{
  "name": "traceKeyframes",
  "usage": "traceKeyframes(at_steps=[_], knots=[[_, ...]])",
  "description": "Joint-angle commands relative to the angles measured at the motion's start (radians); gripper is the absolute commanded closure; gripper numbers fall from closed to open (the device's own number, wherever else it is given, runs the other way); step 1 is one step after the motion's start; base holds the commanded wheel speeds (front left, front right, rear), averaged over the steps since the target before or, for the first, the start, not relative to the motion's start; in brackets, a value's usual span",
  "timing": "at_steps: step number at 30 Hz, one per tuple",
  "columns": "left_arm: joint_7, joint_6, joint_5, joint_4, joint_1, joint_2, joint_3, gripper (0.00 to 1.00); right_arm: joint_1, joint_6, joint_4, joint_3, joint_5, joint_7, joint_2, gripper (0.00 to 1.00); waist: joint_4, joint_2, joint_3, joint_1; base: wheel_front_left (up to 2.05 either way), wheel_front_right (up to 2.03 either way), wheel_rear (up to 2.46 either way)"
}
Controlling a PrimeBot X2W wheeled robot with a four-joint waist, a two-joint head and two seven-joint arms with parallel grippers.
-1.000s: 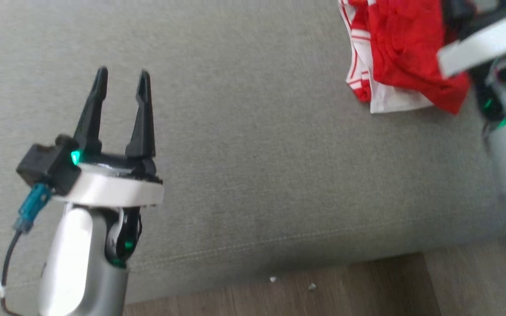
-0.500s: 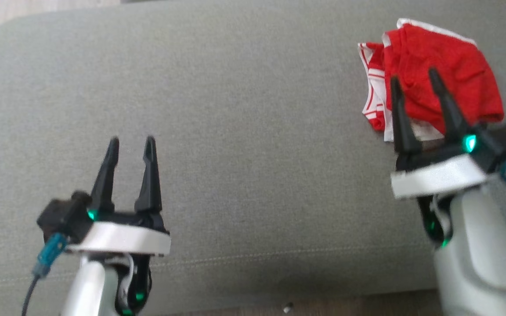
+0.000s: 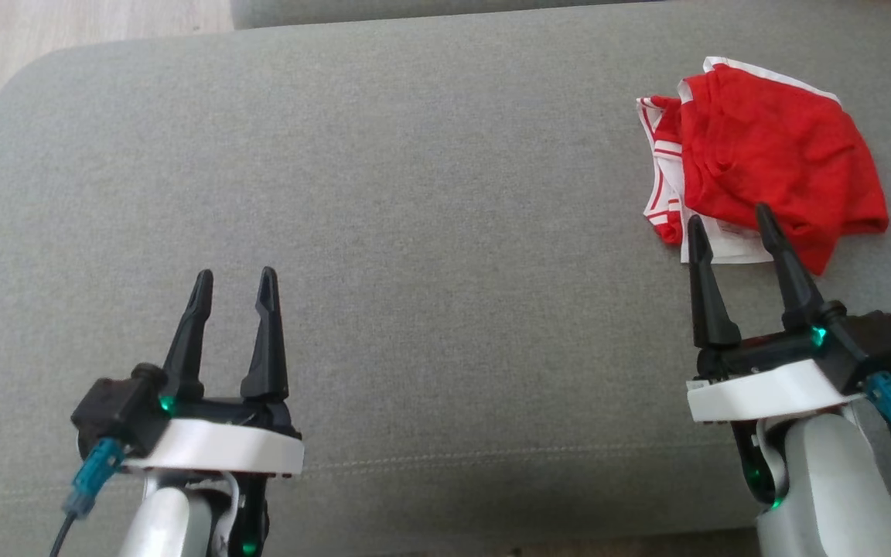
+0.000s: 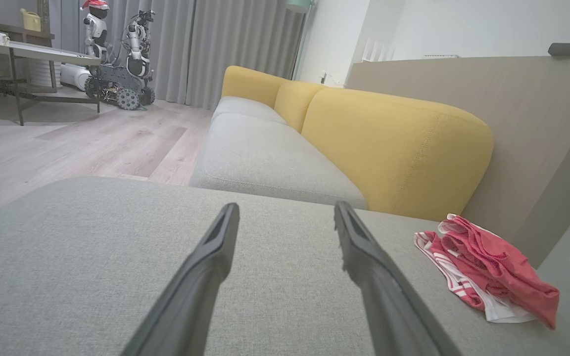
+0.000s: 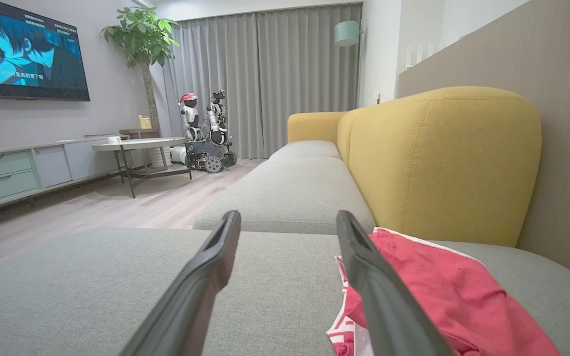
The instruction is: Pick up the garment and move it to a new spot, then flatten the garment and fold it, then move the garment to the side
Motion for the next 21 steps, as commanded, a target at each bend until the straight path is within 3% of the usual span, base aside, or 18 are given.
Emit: traceKeyframes(at_steps=[1,10,21], knots=[[-0.005,0.005,-0.006,-0.033,-0.024,0.006,0.031,0.0,-0.011,0.004,-0.038,0.026,0.003,-0.01,0.01,0.0,0.0,-0.0001,-0.001,0.0001,0.0,0.0,0.0],[-0.005,0.051,-0.016,-0.022,-0.02,0.006,0.048,0.0,-0.012,0.004,-0.033,0.04,0.019,-0.012,0.01,0.0,0.001,-0.0001,-0.003,0.0001,0.0,0.0,0.0],[-0.005,0.072,-0.004,0.011,-0.024,0.006,0.048,0.0,-0.022,0.004,-0.016,0.05,0.024,-0.014,0.011,0.0,0.021,-0.0001,-0.001,0.0001,0.0,0.0,0.0]])
